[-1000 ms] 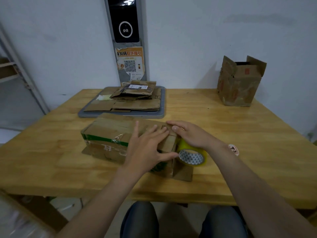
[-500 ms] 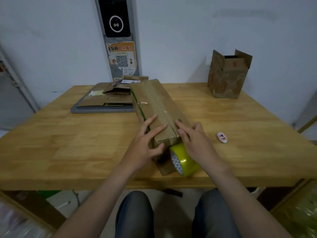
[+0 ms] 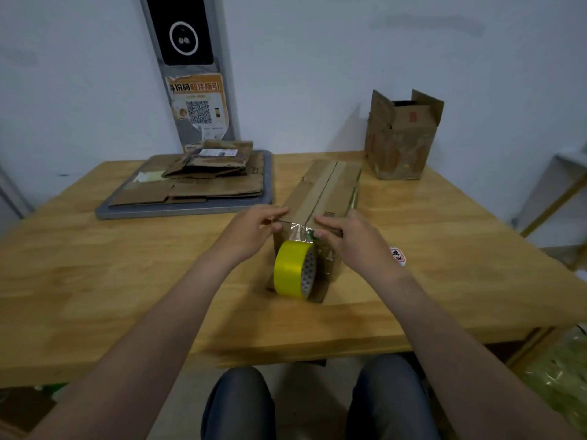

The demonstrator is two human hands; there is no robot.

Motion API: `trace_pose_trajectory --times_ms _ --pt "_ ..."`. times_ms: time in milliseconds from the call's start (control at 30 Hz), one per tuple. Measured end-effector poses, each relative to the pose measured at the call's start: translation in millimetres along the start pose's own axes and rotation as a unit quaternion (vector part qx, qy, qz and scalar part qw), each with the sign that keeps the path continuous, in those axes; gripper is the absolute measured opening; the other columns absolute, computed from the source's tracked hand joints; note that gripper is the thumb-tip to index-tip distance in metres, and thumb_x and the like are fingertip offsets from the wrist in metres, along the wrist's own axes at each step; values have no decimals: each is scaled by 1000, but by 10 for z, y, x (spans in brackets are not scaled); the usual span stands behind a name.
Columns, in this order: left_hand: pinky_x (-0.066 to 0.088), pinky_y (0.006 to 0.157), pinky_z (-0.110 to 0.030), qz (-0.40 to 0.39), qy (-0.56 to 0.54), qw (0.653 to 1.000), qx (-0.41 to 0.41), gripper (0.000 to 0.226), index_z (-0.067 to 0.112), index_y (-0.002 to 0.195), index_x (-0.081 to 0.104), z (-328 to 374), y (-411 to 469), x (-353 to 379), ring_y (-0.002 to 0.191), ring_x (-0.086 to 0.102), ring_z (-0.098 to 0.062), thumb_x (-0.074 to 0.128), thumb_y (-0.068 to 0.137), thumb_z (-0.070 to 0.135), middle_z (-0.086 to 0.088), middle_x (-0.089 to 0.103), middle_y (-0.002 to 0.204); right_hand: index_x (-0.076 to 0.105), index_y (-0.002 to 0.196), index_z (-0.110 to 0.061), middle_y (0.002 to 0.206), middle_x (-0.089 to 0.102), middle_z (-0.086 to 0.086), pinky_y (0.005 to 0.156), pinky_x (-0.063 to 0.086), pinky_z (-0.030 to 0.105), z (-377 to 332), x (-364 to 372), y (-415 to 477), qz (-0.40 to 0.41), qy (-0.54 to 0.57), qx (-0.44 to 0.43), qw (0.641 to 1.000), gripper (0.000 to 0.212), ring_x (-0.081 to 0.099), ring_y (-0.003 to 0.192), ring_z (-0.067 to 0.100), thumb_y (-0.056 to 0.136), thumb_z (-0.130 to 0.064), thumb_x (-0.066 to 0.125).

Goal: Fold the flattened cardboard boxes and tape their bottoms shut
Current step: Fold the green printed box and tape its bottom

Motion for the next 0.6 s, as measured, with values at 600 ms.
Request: trace_pose_trajectory --times_ms 600 --pt "53 41 -34 -54 -390 879 -267 20 22 101 28 131 -160 679 44 66 -31 45 109 29 -13 75 67 36 155 -41 164 34 -3 117 25 49 -253 449 628 -104 -247 -140 953 77 33 148 30 90 -76 13"
Point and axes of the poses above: each hand's wrist, its own y-axis towards the middle knuckle, its own x-axis out of the palm, z = x × y, the point moved 7 cm from there along y, towards the middle knuckle
